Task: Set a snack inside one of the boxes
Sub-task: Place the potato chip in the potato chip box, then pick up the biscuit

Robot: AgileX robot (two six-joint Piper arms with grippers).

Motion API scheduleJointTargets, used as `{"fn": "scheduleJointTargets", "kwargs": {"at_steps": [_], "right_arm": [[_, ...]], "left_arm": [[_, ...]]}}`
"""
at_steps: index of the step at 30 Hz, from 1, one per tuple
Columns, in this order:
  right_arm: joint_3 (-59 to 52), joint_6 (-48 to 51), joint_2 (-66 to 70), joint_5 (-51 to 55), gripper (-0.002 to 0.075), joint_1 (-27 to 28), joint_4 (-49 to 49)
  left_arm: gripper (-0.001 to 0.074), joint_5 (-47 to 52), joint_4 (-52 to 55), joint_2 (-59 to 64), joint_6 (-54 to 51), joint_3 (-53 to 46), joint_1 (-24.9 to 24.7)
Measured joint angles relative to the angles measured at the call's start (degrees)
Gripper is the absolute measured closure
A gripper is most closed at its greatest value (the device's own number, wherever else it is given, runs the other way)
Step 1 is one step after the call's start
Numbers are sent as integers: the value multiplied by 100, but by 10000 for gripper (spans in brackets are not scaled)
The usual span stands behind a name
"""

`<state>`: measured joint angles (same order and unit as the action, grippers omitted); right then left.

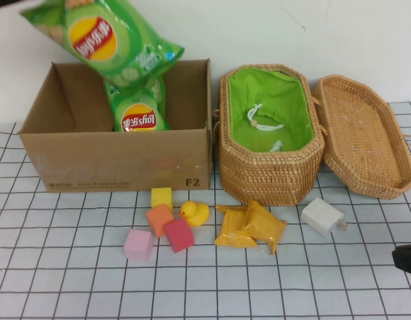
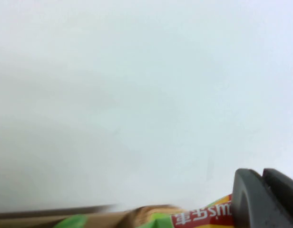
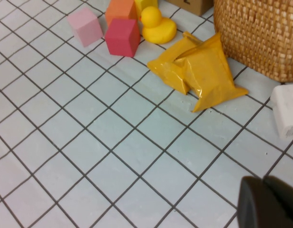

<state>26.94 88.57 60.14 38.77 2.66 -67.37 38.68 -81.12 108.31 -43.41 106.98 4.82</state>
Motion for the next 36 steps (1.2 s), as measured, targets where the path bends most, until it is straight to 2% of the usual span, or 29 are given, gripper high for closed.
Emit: {"fn": "scheduleJointTargets", "kwargs": {"at_steps": [4,10,12,14,16,19,21,23,24,27,28,31,36], "right_arm": [[0,34,0,0,727,0,0],[0,37,0,0,727,0,0],[0,46,0,0,727,0,0],[0,59,0,0,727,0,0],[0,59,0,0,727,0,0],[0,59,0,0,727,0,0],[0,59,0,0,727,0,0],[0,59,0,0,727,0,0],[0,59,0,0,727,0,0],[0,106,0,0,727,0,0],[0,143,0,0,727,0,0],[0,175,0,0,727,0,-73],[0,188,0,-115,727,0,-436]], "left_arm": [[734,-115,369,260,-163,0,0],[733,-129,1556,422,40,0,0],[711,-132,1885,448,120,0,0],[649,-132,2160,473,156,0,0],[520,-115,2341,500,169,0,0],[286,108,2451,523,288,0,0],[216,264,2463,523,290,0,0],[239,364,2568,523,300,0,0],[295,395,2686,495,332,0,0],[561,449,3228,275,534,0,0],[619,452,3458,144,651,0,0],[695,496,4295,-335,1200,0,0],[723,672,5989,-1225,2315,-15,-11]]}}
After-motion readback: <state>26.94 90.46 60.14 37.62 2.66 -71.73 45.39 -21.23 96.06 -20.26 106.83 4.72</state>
